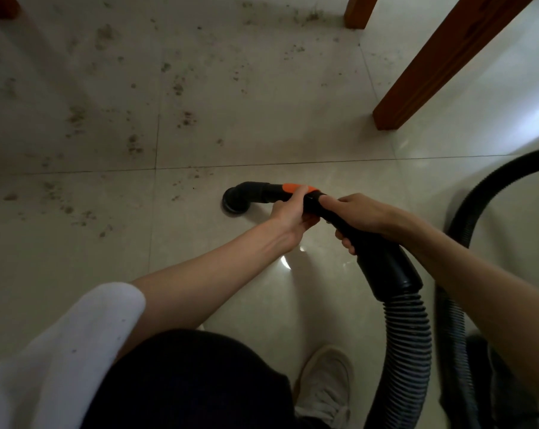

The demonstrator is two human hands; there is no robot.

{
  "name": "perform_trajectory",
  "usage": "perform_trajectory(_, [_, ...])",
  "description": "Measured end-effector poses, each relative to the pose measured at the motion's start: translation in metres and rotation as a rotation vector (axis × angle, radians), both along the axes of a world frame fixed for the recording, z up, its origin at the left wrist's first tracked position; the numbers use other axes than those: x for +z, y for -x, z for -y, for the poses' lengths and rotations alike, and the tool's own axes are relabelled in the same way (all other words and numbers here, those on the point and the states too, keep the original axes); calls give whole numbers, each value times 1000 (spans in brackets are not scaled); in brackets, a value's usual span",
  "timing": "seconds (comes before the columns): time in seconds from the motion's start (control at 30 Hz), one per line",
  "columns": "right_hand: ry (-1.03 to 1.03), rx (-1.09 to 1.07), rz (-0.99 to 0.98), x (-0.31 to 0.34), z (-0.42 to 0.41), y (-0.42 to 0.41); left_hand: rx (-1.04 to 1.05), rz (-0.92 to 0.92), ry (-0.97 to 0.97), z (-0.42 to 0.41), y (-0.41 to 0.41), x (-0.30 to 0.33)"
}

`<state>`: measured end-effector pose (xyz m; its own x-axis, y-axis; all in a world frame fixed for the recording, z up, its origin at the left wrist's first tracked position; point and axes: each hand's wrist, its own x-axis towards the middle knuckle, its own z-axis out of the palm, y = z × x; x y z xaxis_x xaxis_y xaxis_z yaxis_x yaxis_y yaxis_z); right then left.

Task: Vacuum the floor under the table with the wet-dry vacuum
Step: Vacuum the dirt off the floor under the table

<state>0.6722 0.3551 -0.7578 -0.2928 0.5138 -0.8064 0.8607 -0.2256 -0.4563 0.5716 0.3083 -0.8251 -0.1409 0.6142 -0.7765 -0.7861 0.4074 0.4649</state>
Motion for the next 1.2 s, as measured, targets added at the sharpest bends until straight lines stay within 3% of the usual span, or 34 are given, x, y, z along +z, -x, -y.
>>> perform_trajectory(0.53, [128, 155, 47, -7, 10, 27, 165, -6, 32, 34, 15, -14])
perform_trajectory(0.8, [302, 43, -39, -14, 11, 32, 110, 12, 2, 48, 22, -17])
perform_trajectory(1.2, [333, 116, 104, -8, 13, 12, 43, 41, 4, 55, -7, -18])
